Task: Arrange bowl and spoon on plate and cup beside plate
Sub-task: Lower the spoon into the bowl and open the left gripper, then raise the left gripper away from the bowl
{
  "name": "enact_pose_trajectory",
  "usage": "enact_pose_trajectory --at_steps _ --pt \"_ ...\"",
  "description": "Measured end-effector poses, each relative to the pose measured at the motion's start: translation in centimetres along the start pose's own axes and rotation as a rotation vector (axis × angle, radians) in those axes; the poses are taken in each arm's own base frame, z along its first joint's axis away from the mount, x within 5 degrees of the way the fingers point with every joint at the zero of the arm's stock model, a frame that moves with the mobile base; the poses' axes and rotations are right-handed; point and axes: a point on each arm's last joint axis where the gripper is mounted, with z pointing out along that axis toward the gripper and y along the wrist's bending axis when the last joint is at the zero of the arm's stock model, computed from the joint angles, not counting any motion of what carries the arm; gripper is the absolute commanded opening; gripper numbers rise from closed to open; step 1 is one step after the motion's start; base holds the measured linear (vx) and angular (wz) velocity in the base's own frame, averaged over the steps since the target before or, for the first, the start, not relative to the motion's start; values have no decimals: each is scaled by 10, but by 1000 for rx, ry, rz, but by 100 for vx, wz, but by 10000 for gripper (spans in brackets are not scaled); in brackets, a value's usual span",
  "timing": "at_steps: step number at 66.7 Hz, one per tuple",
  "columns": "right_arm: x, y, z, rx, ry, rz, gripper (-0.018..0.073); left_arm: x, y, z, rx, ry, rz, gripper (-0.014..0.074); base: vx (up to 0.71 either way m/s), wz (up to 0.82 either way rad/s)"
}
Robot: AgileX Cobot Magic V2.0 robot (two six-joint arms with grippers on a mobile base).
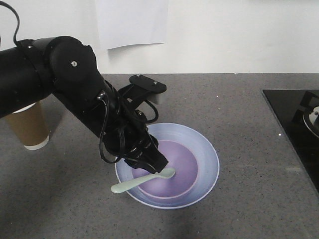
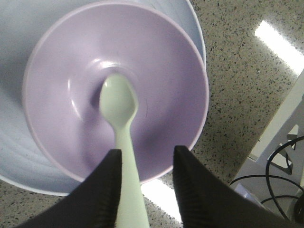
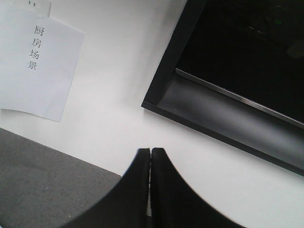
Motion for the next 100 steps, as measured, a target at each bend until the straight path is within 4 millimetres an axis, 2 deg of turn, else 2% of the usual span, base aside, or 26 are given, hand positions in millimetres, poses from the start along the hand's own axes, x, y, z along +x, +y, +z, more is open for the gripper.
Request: enact_pose_trajectory --at_steps 17,28,35,44,55,66,74,81,90,100 --pt "0 0 0 0 0 0 -5 -1 0 -1 -2 0 3 315 0 0" --pt "0 0 0 0 0 0 -5 -7 -2 -19 -38 -3 33 314 0 0" --pt "0 0 0 -1 0 0 -5 -11 -2 -36 -98 -49 24 314 0 0" --pt "0 0 0 -1 0 0 -5 -7 -2 -69 -224 -121 30 307 0 0" --pt "0 0 0 -1 0 1 -5 11 5 -118 -481 -217 16 269 0 0" --pt "0 0 0 -1 0 1 -5 38 9 -178 -756 -363 -23 222 0 0" --pt "0 0 0 -1 0 1 -5 65 9 -226 -965 -488 -67 209 0 0" --pt "0 0 0 -1 1 1 -5 86 8 -257 -1106 -581 -113 209 0 0" --pt "0 0 0 -1 1 1 -5 109 5 -286 -1227 -690 -193 210 0 0" --pt "0 0 0 -2 0 1 -5 127 2 -303 -1248 -801 -282 216 0 0"
